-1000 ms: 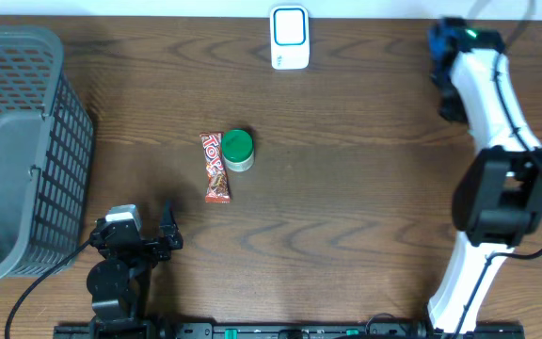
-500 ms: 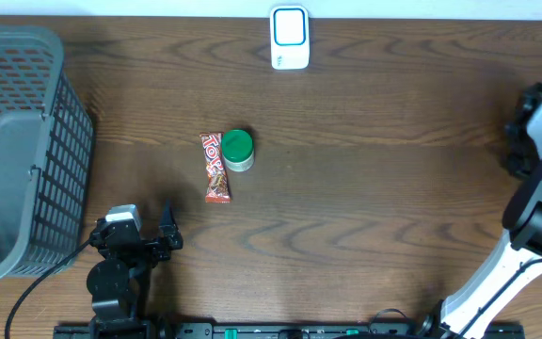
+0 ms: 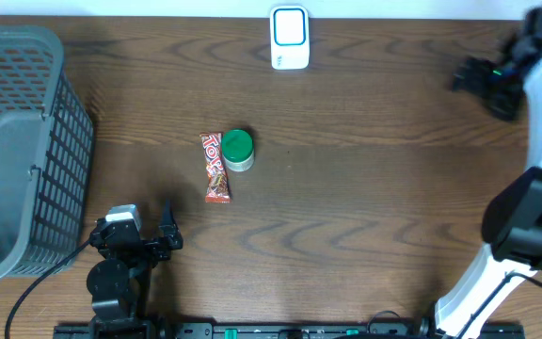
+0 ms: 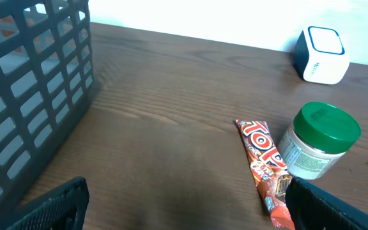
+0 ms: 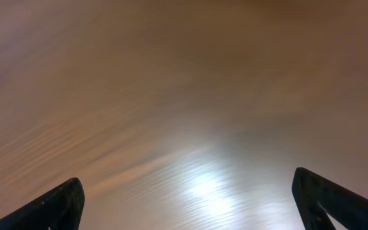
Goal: Scan the item barcode
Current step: 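Move the right gripper left toward the green-lidded jar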
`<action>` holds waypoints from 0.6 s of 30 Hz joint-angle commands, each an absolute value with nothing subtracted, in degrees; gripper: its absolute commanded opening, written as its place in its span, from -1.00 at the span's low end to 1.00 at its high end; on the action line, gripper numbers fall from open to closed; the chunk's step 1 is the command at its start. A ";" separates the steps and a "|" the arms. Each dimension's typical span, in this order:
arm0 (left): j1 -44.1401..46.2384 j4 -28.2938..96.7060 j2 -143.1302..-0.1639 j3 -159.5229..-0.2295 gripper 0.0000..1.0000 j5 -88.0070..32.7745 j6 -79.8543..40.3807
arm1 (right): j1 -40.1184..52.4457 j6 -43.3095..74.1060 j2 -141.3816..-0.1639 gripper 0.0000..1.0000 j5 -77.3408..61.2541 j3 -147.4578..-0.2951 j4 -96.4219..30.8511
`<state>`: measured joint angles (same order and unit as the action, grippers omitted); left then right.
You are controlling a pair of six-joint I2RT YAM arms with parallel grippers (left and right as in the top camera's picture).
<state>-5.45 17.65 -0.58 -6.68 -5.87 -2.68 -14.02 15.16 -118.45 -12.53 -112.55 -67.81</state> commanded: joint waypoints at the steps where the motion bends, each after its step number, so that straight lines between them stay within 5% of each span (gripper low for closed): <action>1: -5.28 19.05 -0.23 -5.82 0.95 -6.00 -1.74 | -6.98 11.70 -117.47 0.99 -44.93 -112.95 -68.86; 5: -5.28 19.05 -0.23 -5.82 0.96 -6.00 -1.74 | 1.23 18.26 -117.47 0.86 -48.58 -112.60 -69.76; 9: -5.28 19.05 -0.23 -5.82 0.95 -6.00 -1.74 | 9.87 27.97 -117.47 0.98 -47.37 -112.60 -68.82; 15: -5.28 19.05 -0.23 -5.82 0.96 -6.00 -1.74 | 22.15 70.04 -117.49 0.98 -25.39 -112.60 -73.03; 18: -5.28 19.05 -0.23 -5.82 0.96 -6.00 -1.74 | 27.62 80.79 -117.54 0.98 -16.25 -112.60 -69.60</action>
